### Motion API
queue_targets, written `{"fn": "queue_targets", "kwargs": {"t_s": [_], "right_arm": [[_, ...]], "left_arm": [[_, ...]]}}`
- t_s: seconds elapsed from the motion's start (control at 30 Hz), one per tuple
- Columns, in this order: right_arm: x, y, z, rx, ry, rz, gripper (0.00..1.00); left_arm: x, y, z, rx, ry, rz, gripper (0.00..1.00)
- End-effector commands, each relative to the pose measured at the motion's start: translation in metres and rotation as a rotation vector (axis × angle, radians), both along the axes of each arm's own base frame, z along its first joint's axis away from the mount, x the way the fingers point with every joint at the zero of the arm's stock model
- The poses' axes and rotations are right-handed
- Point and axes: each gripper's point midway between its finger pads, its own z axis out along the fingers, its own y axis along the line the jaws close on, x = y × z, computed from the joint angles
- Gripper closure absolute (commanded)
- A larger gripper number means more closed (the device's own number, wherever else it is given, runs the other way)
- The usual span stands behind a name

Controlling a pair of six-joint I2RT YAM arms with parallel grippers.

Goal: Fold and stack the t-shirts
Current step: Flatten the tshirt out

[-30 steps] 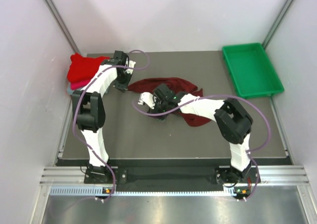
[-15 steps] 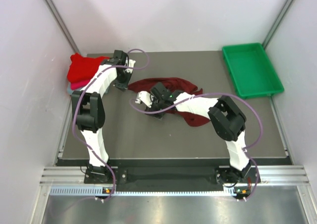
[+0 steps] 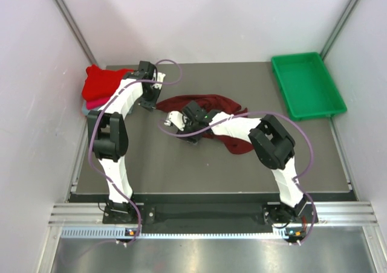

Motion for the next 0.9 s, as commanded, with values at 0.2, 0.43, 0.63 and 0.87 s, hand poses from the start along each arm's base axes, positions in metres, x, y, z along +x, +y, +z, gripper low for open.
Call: {"fn": "queue_targets", "kwargs": {"t_s": [0.2, 0.43, 0.63, 0.87], "right_arm": [[0.021, -0.026, -0.015, -0.053, -0.012, -0.088, 0.53], [0.023, -0.048, -0.008, -0.071, -0.02, -0.131, 0.89], [0.046, -0.07, 0.073, 0.007, -0.156, -0.216, 1.0], [0.075, -0.145, 0.243, 0.138, -0.455, -0.347, 1.0]], "left_arm": [[0.011, 0.003, 0.025, 0.001, -0.082, 0.012, 1.0], [0.014, 0.003, 0.029, 0.001, -0.092, 0.016, 1.0], [0.015, 0.007, 0.048, 0.016, -0.141, 0.004, 1.0], [0.034, 0.011, 0.133, 0.038, -0.372, -0.036, 1.0]]}}
